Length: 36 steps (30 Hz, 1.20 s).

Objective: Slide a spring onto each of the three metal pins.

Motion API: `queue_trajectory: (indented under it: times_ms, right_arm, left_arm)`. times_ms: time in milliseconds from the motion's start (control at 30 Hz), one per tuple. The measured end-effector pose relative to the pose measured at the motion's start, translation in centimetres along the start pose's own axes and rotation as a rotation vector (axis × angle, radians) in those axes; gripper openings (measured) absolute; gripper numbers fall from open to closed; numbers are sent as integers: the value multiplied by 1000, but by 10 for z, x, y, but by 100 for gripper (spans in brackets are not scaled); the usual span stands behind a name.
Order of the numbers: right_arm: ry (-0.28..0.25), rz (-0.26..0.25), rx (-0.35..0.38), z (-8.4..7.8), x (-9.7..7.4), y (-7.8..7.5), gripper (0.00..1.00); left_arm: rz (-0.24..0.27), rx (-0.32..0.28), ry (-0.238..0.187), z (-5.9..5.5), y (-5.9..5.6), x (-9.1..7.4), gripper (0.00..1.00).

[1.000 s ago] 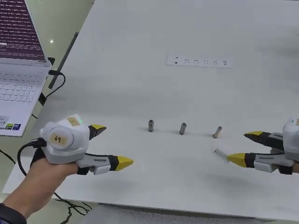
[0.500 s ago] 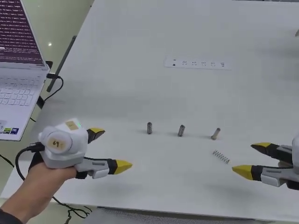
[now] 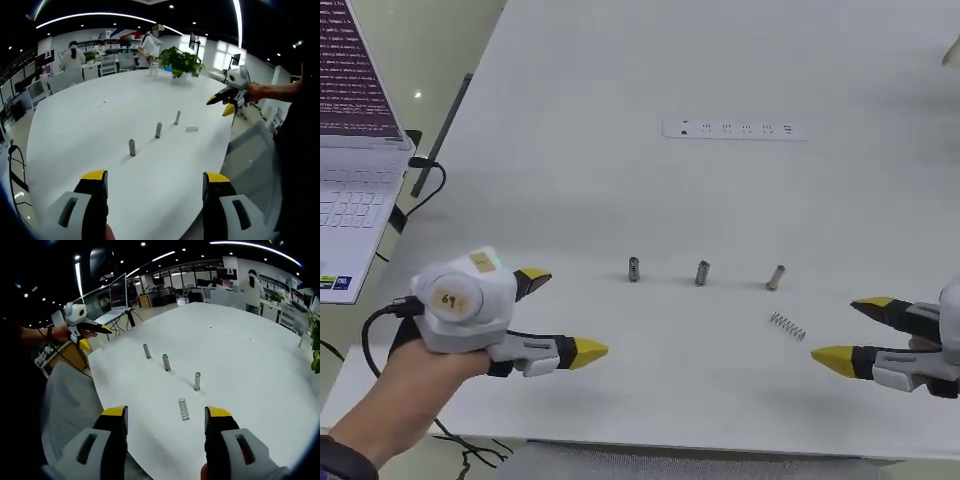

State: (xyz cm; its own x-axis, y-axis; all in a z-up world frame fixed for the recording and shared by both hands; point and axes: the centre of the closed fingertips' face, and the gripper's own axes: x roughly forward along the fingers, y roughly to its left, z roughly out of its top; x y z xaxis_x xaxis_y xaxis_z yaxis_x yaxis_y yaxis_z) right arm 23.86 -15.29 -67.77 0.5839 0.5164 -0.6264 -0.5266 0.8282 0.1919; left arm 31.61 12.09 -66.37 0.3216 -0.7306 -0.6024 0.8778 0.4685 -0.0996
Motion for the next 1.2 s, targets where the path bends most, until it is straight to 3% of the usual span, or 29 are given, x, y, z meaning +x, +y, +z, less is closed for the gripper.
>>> queue_trajectory:
  times_ms: [533, 1200]
  right_arm:
    - [-5, -2, 16, -2, 0, 5, 60]
    - [-1, -26, 31, -9, -8, 7, 62]
  left_arm:
    - [-77, 81, 13, 15, -21, 21, 73]
    - [-207, 204, 33, 38, -53, 62, 72]
